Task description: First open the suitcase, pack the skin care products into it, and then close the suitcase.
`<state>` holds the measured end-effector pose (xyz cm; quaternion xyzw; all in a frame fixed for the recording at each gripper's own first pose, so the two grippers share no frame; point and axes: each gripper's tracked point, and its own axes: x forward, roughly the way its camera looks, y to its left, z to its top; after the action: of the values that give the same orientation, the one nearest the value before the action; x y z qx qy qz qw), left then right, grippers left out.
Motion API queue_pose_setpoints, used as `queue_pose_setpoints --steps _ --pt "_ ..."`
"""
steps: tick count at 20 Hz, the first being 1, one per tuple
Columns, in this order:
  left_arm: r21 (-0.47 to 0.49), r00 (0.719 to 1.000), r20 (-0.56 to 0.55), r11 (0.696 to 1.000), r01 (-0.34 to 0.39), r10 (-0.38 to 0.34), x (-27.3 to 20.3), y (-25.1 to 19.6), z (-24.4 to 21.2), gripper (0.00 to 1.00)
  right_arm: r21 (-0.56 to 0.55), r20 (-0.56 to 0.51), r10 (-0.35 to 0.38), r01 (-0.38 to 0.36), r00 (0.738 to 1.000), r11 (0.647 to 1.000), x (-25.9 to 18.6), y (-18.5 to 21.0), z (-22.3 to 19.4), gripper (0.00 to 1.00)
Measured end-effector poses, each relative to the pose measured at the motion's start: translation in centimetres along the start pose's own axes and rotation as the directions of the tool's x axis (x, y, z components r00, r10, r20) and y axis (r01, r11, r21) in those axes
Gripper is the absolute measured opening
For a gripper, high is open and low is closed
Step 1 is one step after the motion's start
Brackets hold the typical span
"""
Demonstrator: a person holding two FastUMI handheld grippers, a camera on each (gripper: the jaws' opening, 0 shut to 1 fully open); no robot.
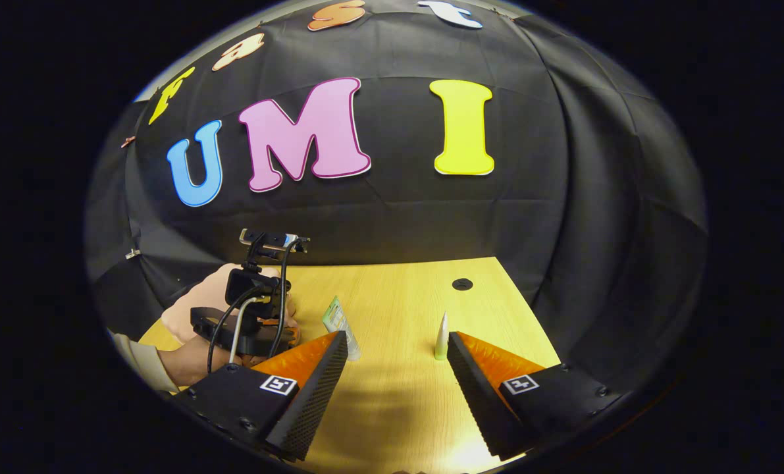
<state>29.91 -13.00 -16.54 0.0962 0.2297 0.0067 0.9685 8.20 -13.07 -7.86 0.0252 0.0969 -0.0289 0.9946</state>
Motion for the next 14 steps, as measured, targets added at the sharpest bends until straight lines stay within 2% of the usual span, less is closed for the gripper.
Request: queue_pose_setpoints --steps 1,4,8,11,12,14 --pt "0.009 1.0 0.008 1.0 0.024 -0.024 -0.1 -0.3 0.3 0.23 -0.004 0.001 0.004 -0.004 1.0 1.0 0.0 -0.1 0.0 0.97" --pt "0.029 0.998 0.049 0.999 0.035 -0.036 -1.9 0.2 2.7 0.15 0.002 0.002 0.015 -0.015 1.0 1.0 0.3 0.2 0.0 0.96" --pt "-0.118 0.991 0.093 0.988 0.103 -0.092 -6.7 2.6 7.5 0.12 0.015 0.016 0.025 -0.025 1.0 1.0 0.9 0.9 0.8 0.97" --pt "-0.138 0.981 0.184 0.987 0.084 -0.058 -11.1 8.2 12.7 0.11 0.01 0.018 0.039 -0.039 0.999 0.999 1.0 1.6 1.1 0.96" --pt "-0.146 0.977 0.208 0.986 0.076 -0.044 -12.6 10.8 14.3 0.08 0.007 0.014 0.046 -0.046 0.999 0.999 1.1 1.9 1.0 0.96" --pt "-0.19 0.968 0.251 0.98 0.061 -0.011 -15.0 16.6 16.6 0.11 -0.006 0.008 0.056 -0.056 0.998 0.998 1.3 2.5 1.1 0.96"
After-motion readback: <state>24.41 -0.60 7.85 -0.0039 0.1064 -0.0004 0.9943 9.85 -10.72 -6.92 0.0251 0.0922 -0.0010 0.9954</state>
